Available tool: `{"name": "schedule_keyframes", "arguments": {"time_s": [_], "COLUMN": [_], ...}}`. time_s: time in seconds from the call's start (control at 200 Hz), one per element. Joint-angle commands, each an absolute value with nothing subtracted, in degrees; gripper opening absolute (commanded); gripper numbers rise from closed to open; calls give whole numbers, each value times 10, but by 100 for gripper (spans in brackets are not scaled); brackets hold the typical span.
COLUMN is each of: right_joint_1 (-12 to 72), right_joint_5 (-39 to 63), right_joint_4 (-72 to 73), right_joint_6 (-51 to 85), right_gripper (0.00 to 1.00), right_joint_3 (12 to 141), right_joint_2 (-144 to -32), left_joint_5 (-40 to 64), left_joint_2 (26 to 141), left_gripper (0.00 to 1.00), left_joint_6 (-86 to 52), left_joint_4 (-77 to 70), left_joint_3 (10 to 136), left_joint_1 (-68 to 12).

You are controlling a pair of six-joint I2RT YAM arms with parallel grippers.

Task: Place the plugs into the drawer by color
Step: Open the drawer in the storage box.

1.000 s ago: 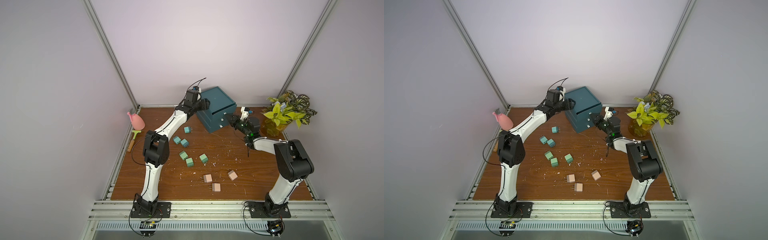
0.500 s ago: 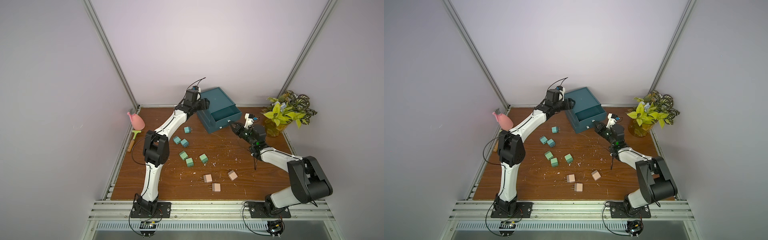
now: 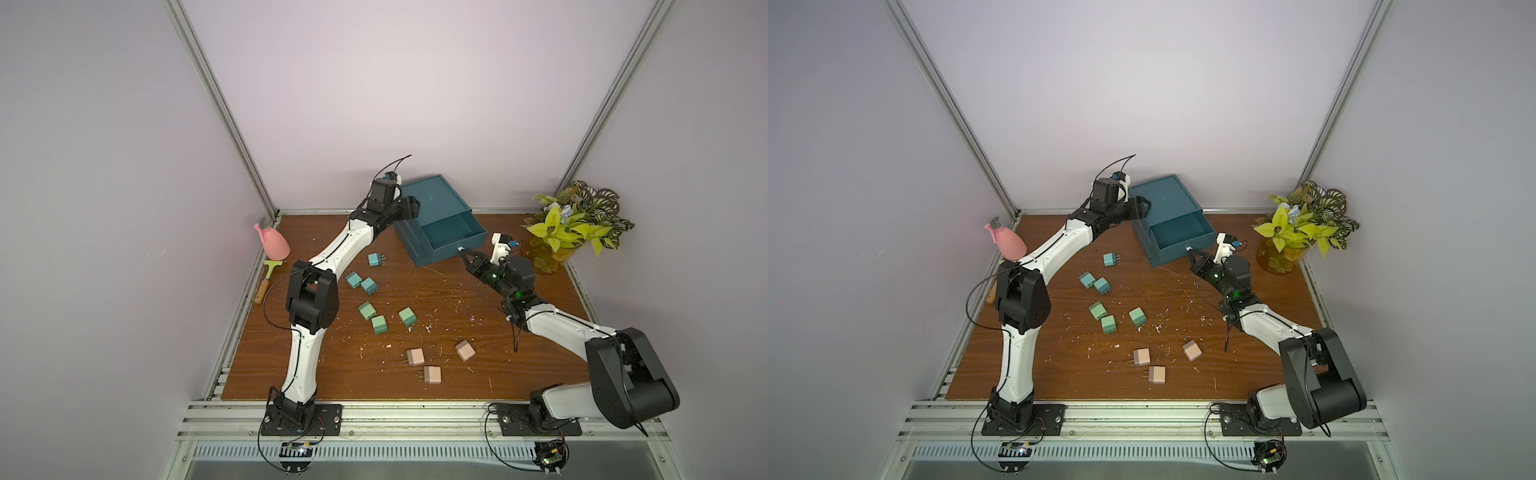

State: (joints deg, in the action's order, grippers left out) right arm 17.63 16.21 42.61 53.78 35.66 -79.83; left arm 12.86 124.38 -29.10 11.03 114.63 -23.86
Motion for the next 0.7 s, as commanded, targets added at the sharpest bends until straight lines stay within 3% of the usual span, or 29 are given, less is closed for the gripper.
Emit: {"name": "schedule_keyframes", "arguments": {"time_s": [0.0, 0.175, 0.45, 0.696], "right_joint_1": [182, 183, 256, 262], "right_joint_5": [162, 158, 79, 68], "right_joint_4": [434, 393, 279, 249], "right_joint_6": [512, 462, 359, 303], "right_gripper": [19, 32, 33, 34], "right_joint_3": [352, 359, 378, 388], "right_joint_2": [-769, -734, -695, -680], "left_joint_5": [136, 142, 126, 50], "left_joint_2": [1247, 1229, 1187, 1121], "left_gripper": [73, 75, 76, 77], "left_joint_6": [-287, -285, -267, -176], "left_joint_4": [126, 136, 175, 238], "left_joint_3": [1164, 1164, 1164, 1090], "left_joint_1": [-232, -232, -232, -232]}}
